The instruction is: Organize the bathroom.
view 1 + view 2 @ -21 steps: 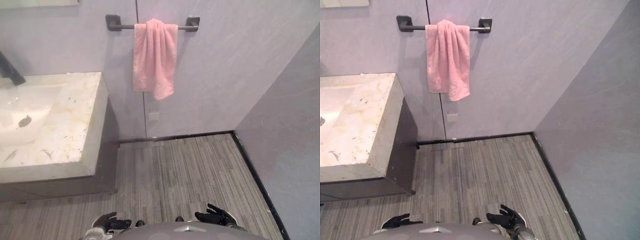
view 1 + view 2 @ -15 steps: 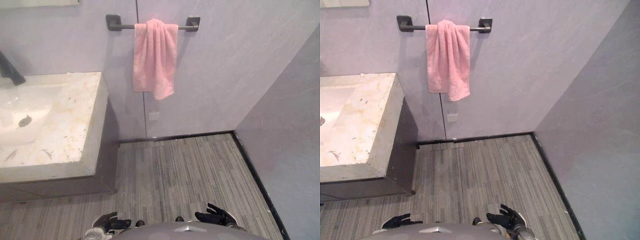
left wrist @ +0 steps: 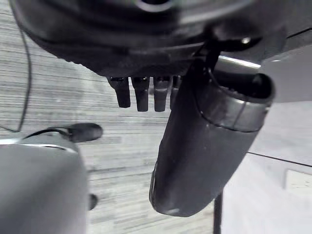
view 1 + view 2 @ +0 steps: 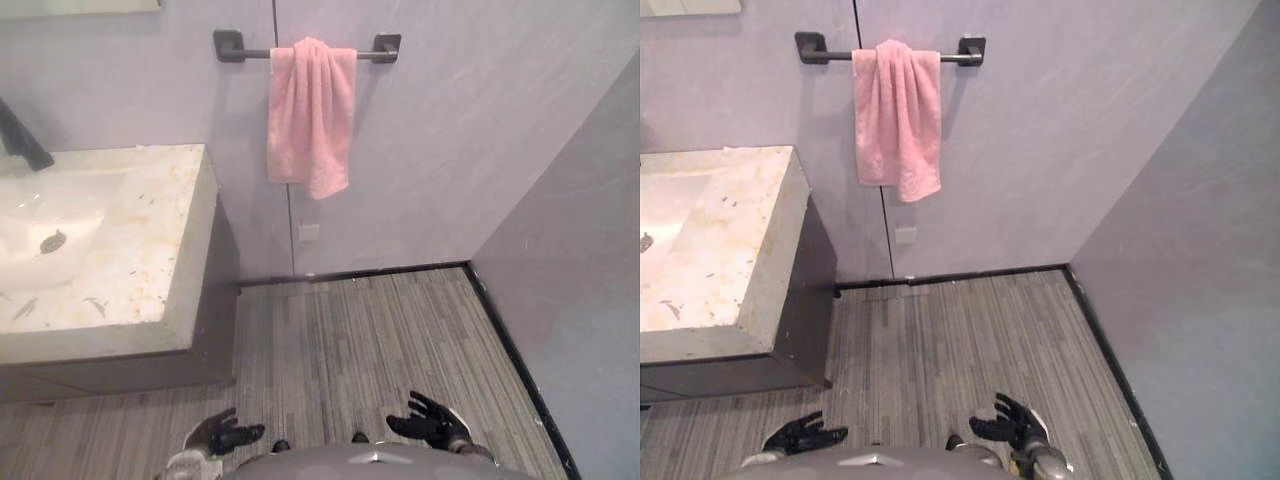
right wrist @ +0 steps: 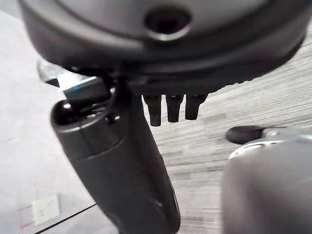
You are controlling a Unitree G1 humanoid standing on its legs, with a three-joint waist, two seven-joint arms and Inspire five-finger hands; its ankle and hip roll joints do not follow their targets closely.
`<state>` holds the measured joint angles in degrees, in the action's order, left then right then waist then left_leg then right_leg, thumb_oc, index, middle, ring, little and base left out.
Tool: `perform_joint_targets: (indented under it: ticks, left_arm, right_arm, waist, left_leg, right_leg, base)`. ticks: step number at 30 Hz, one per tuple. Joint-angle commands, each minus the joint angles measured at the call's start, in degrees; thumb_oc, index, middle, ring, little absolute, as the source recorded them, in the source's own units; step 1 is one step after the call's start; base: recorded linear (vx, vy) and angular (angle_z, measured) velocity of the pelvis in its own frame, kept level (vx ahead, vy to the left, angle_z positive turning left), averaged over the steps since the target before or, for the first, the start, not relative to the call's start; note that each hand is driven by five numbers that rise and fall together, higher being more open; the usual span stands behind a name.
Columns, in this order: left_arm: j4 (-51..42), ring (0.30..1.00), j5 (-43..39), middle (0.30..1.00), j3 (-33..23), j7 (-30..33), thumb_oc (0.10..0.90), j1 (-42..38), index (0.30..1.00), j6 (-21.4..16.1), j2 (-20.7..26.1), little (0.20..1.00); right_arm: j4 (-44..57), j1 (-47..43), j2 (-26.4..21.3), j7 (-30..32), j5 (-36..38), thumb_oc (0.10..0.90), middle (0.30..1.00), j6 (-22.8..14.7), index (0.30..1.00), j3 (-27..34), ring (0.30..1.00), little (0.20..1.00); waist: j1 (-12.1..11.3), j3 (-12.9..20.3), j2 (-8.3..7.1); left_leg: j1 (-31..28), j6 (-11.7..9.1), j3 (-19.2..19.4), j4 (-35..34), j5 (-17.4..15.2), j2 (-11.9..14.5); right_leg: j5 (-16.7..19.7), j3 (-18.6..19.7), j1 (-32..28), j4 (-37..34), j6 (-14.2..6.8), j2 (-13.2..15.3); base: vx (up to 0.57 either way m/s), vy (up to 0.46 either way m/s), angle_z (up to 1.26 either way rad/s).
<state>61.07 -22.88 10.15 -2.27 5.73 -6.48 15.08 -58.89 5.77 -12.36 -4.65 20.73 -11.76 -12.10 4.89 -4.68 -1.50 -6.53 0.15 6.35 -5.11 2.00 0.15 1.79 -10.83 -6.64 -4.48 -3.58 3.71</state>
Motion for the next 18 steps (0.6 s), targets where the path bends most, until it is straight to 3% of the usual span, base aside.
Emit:
perform_joint_targets:
  ticks: [1, 8, 12, 15, 18]
  left_arm:
    - [-5.0, 0.9, -3.5, 0.9, -2.3, 1.5, 0.8, -4.4, 0.9, -3.4, 2.4, 0.9]
    - [-19.0, 0.9, -6.0, 0.9, -3.5, 2.9, 0.8, -5.7, 0.9, -1.9, 5.6, 0.9]
    - [-29.4, 0.9, -8.8, 0.9, -2.5, 1.6, 0.8, -5.7, 0.9, 0.7, 7.3, 0.9]
    - [-35.6, 0.9, -11.5, 0.9, -1.2, 0.4, 0.8, -6.4, 0.9, 4.7, 7.8, 0.9]
    - [-41.5, 0.9, -14.0, 0.9, 1.4, -1.3, 0.8, -8.1, 0.9, 7.5, 7.8, 0.9]
  right_arm:
    - [6.6, -5.3, -4.7, -0.3, -0.8, 0.8, 0.9, -3.7, 0.9, -1.0, 0.9, 0.9]
    - [18.2, -5.2, -6.4, -0.1, -1.8, 0.8, 0.9, -4.7, 0.9, -1.5, 0.9, 0.9]
    - [26.8, -5.2, -7.5, 1.0, -2.4, 0.8, 0.9, -5.3, 0.9, -2.1, 0.9, 0.9]
    - [31.6, -6.0, -8.3, 0.7, -3.5, 0.8, 0.9, -6.6, 0.9, -2.8, 0.9, 0.9]
    - [36.7, -8.6, -9.8, 0.5, -3.2, 0.8, 0.9, -8.6, 0.9, -4.2, 0.9, 0.9]
  waist:
    - [0.2, -1.0, 3.14]
    - [0.2, -1.0, 3.64]
    - [0.3, -1.1, 3.6]
    - [0.4, -1.4, 3.48]
    - [-0.2, -2.1, 2.55]
  left_leg:
    - [-0.8, 0.2, 5.0, 1.7, -4.2, -0.1]
    - [-0.8, 0.1, 4.6, 1.8, -3.6, 0.4]
    - [-0.7, -0.3, 4.7, 1.9, -3.2, 1.0]
    - [-0.3, -0.3, 4.8, 3.0, -3.6, 1.2]
    - [2.6, -0.5, 4.9, 10.5, -5.7, 0.8]
  right_leg:
    - [-6.7, -3.7, 1.4, 5.7, -2.3, -2.7]
    - [-6.9, -3.7, 1.1, 5.7, -1.8, -3.1]
    - [-6.6, -4.1, 0.9, 5.1, -1.5, -3.4]
    - [-6.7, -4.2, 0.8, 5.0, -1.2, -3.4]
    - [-7.0, -3.7, 0.6, 5.6, -0.3, -2.9]
  base:
    - [0.0, 0.0, 0.0]
    - [-0.01, -0.041, -0.01]
    - [-0.01, -0.07, -0.01]
    - [-0.01, -0.074, -0.02]
    - [-0.01, -0.103, -0.04]
